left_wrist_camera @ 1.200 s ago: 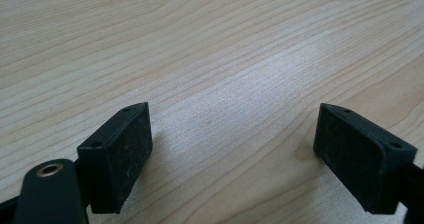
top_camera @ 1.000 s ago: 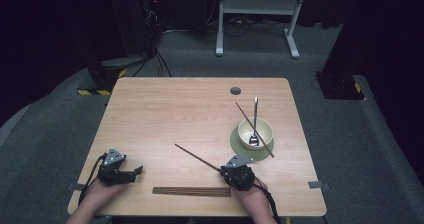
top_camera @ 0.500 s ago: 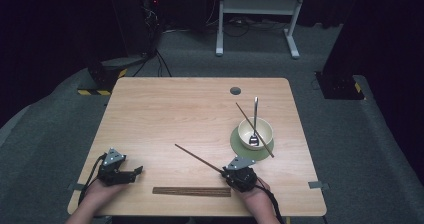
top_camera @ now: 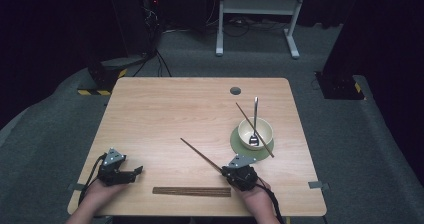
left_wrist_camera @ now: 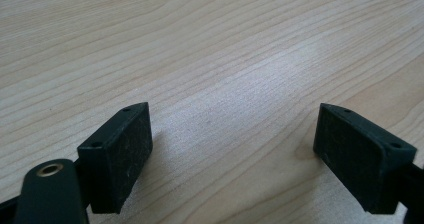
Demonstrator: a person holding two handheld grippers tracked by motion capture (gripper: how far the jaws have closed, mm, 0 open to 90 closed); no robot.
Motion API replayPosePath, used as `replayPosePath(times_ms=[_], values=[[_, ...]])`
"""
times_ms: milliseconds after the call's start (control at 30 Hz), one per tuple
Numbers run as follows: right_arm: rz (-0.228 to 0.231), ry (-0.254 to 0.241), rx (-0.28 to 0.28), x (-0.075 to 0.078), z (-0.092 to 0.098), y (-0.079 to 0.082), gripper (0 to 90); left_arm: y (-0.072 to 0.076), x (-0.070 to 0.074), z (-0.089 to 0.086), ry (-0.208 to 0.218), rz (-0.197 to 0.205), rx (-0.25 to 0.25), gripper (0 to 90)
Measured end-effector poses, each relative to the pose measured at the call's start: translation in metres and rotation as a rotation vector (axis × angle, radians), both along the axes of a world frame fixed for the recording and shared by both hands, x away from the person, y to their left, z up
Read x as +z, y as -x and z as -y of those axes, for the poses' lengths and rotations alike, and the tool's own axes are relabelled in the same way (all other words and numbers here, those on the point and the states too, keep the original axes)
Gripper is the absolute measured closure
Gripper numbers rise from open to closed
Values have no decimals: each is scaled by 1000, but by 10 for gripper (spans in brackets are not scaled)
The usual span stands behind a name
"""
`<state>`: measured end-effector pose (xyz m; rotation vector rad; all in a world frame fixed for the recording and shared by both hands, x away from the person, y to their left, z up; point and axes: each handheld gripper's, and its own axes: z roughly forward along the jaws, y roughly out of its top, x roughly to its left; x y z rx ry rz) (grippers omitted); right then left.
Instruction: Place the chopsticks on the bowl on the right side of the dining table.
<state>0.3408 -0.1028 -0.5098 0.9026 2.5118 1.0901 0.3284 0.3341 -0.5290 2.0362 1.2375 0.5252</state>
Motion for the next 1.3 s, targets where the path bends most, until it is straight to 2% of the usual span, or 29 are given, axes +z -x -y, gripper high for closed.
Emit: replayPosePath(times_ms=[333,567,933,1300], values=[[81,-39,-17,22,6,10,841,0,0,0,7,0,3,158],[123,-64,-39,33,11,14,841,0,0,-1,7,0,3,159],[180,-110,-149,46,42,10,840,0,0,-1,12,0,1,158],[200,-157,-244,50,67,6,841,0,0,-1,9,0,1,158]])
